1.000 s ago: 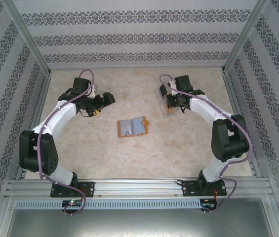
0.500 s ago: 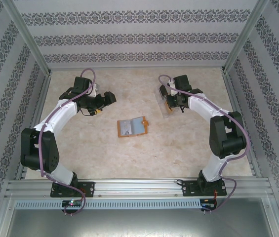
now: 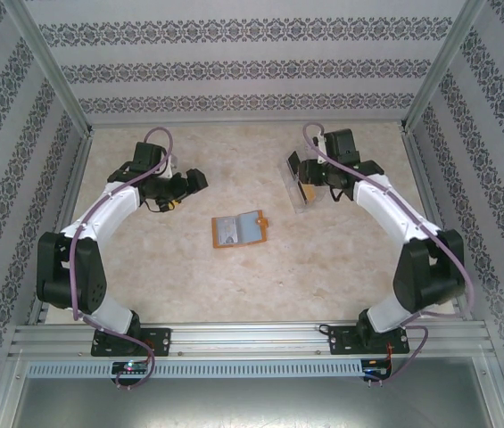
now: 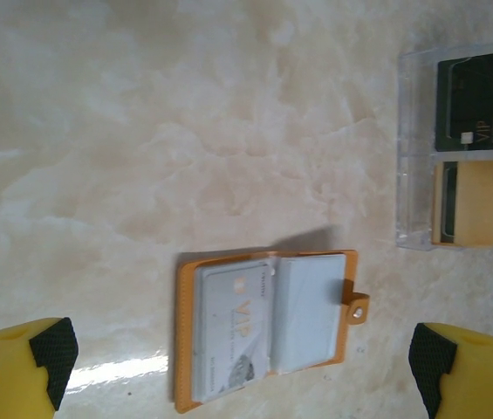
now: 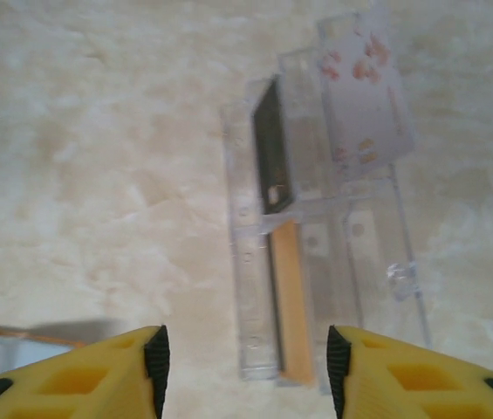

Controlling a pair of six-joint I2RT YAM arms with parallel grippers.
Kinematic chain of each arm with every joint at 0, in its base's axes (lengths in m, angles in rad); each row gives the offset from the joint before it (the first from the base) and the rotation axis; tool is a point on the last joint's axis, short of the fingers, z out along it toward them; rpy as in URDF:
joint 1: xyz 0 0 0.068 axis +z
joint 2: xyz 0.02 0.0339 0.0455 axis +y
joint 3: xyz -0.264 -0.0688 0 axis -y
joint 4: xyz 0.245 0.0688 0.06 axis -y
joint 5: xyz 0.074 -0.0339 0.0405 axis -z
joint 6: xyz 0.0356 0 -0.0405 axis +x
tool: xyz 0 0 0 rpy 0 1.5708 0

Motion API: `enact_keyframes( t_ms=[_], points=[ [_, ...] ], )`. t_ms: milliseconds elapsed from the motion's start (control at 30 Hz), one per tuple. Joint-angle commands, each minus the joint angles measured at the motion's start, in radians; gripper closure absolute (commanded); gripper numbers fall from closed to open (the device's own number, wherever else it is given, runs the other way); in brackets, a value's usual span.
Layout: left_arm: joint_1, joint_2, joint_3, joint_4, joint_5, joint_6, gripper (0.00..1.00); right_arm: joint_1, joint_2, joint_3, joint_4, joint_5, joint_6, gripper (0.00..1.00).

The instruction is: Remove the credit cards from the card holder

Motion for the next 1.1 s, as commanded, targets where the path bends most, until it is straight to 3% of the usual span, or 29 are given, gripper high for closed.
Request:
enact_keyframes(
  t_ms=[0, 167, 333, 633, 767, 900, 1067],
  points=[
    [0.013, -0.049, -0.034, 0.017, -0.059, -0.014, 0.01, 0.091, -0.044, -0.054, -0.036, -0.002, 0.156, 0.43],
    [0.013, -0.069, -0.056, -0.001, -0.069, -0.019, 0.01, 0.253, -0.052, -0.117, 0.043, -0.012, 0.352, 0.4],
    [0.013, -0.069, -0.056, -0.012, -0.06, 0.008, 0.01, 0.368, 0.076, -0.106, 0.131, -0.035, 0.496, 0.44],
    [0.014, -0.014, -0.066, 0.013, 0.028, -0.012, 0.0, 0.429, 0.332, -0.039, 0.309, -0.155, 0.646, 0.56],
    [0.011, 0.005, -0.077, 0.053, 0.077, -0.03, 0.01, 0.424, 0.376, -0.017, 0.287, -0.161, 0.645, 0.63],
    [0.004, 0.044, -0.08, 0.079, 0.127, -0.056, 0.08, 0.418, 0.384, -0.023, 0.259, -0.152, 0.639, 0.65],
    [-0.028, 0.095, -0.09, 0.11, 0.172, -0.087, 0.27, 0.418, 0.409, -0.023, 0.259, -0.151, 0.651, 0.68]
  ],
)
